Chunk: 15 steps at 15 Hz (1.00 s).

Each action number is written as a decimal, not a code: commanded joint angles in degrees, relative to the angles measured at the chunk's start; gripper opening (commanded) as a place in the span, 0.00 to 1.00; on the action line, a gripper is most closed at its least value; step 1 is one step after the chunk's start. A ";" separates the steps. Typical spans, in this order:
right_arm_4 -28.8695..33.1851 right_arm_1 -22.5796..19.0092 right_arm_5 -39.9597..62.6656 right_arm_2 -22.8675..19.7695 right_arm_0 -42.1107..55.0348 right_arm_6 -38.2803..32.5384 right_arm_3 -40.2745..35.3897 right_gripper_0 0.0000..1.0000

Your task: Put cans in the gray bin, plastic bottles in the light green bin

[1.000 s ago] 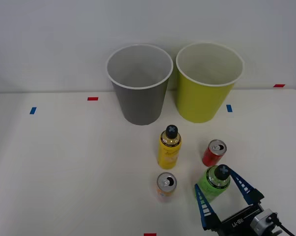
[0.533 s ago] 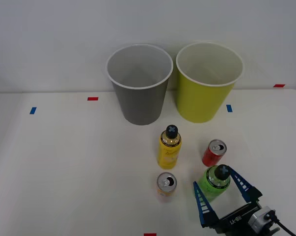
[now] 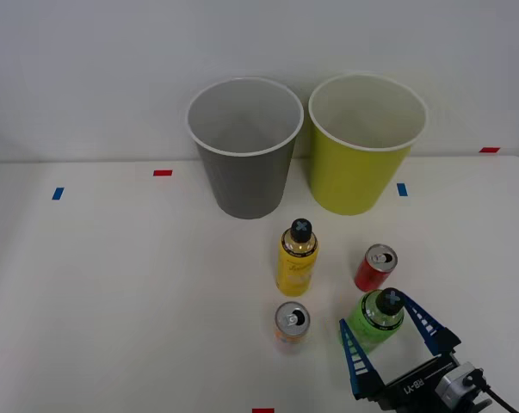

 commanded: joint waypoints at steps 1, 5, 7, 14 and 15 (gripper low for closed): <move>0.75 -0.22 0.75 0.02 -0.06 0.83 0.00 1.00; 1.36 -0.13 1.54 0.02 -0.68 2.24 -0.09 0.15; 0.75 -0.22 1.80 0.02 -0.68 2.42 -0.80 0.00; -0.66 0.22 4.44 0.02 0.11 2.50 -2.82 0.00; -0.75 0.13 4.09 0.02 0.29 2.33 -2.82 0.00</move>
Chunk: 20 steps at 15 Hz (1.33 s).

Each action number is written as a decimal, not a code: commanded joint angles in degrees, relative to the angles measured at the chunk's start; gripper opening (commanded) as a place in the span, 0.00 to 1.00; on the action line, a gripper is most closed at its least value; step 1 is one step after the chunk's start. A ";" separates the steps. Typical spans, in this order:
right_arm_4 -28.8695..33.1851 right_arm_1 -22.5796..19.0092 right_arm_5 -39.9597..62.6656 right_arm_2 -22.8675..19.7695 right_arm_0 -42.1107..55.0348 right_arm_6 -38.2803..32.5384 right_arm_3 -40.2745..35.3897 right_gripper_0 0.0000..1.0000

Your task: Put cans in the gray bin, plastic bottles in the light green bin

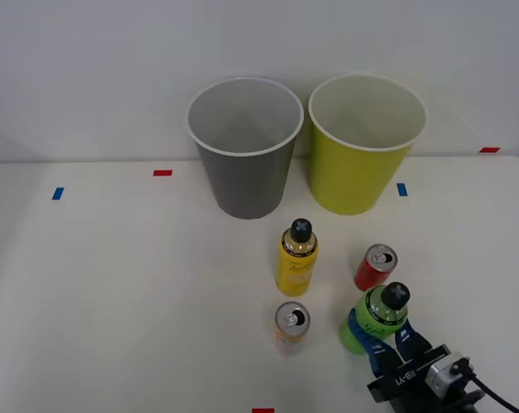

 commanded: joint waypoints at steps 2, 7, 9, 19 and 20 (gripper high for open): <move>-0.70 -0.07 -1.20 0.00 0.91 -0.41 0.03 0.00; -1.84 -3.32 -4.18 -0.52 4.95 -1.38 -2.35 0.00; -2.72 -6.13 -5.94 -0.52 8.64 -2.08 -5.34 0.00; -19.94 -13.43 2.76 -8.70 18.66 -6.04 -34.60 0.00; -21.88 -12.73 5.31 -9.66 18.40 -6.13 -37.77 0.00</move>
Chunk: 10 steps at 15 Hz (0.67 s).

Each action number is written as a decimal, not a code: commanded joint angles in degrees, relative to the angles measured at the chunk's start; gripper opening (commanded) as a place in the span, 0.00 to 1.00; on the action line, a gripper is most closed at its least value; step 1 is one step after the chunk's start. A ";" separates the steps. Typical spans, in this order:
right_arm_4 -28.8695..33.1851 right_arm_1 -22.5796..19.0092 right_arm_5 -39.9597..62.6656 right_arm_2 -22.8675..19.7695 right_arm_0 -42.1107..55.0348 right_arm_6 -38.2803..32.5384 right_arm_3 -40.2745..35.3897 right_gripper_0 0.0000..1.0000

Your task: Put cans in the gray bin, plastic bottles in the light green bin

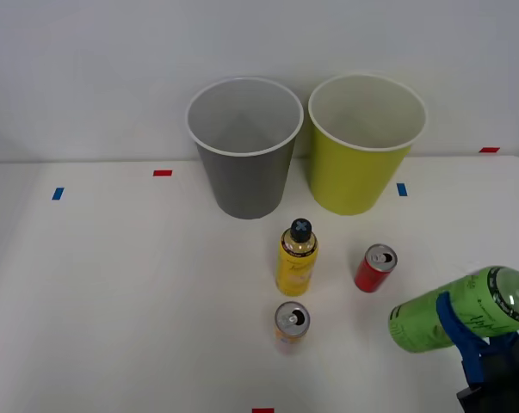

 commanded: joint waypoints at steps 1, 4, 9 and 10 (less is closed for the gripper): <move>-6.68 1.80 9.54 -3.85 -0.29 -0.79 -11.27 0.00; -9.41 6.19 16.93 -5.79 -5.56 -0.79 -15.58 0.00; -10.20 17.53 33.71 -8.78 -20.33 -0.79 -15.49 0.00; -10.20 19.20 37.14 -9.65 -22.61 -0.61 -15.49 0.00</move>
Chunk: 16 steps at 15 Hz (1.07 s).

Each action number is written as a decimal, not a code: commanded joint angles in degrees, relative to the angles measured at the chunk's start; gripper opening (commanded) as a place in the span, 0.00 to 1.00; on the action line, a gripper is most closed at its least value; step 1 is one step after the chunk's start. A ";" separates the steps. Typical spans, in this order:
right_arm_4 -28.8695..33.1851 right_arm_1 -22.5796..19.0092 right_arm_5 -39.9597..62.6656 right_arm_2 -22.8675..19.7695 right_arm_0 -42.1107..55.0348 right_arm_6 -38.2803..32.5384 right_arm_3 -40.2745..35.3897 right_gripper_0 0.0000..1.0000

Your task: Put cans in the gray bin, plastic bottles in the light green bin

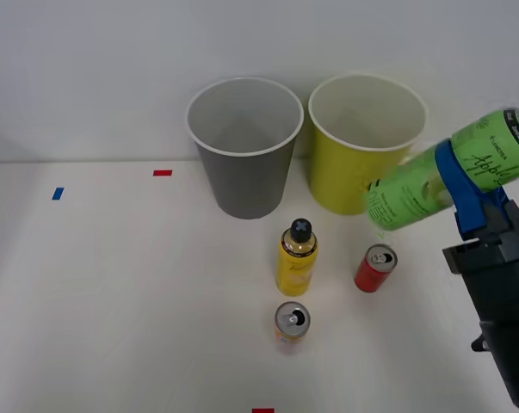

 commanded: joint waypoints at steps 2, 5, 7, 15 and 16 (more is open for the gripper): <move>-0.03 7.64 13.12 -3.55 -10.08 0.43 -0.01 0.00; 1.03 11.60 21.91 -6.45 -16.23 0.79 0.08 0.00; 1.64 13.88 25.60 -8.20 -20.71 0.96 1.84 0.00; 5.60 13.00 22.61 -11.72 -40.31 4.83 25.30 0.00; 6.04 12.91 22.61 -11.98 -41.80 5.27 27.50 0.00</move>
